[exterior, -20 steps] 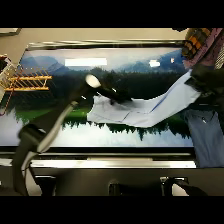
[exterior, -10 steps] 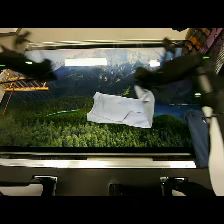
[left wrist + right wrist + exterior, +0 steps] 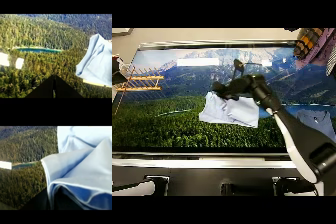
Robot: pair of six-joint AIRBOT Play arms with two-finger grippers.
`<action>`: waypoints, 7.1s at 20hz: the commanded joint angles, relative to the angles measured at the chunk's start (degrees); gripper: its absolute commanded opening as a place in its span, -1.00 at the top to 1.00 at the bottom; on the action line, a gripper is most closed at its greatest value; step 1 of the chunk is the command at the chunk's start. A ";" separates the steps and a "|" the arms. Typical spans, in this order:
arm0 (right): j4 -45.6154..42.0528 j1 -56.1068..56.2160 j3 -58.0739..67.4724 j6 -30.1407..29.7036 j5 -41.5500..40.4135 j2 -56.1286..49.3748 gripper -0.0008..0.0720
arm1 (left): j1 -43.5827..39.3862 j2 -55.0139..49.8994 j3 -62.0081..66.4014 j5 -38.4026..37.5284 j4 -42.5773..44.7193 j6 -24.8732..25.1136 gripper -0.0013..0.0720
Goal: Fold the clothes and pants, and hang the long-sleeved shirts on hangers.
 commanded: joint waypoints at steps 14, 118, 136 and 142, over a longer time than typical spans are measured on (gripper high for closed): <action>6.56 1.97 0.20 -7.10 6.36 2.21 -0.63 | -1.73 0.20 -1.55 0.92 -1.97 0.15 0.92; -36.52 -68.63 -34.58 -6.95 -35.80 28.13 0.13 | -5.14 0.02 -6.10 6.12 -1.79 2.45 0.92; -9.27 -24.41 -28.74 -24.94 -22.67 31.76 0.89 | -23.17 4.37 -24.59 16.57 10.19 5.73 0.92; -10.47 -24.41 -28.74 -24.94 -23.98 31.76 0.89 | -23.17 4.20 -24.59 16.61 10.14 5.73 0.92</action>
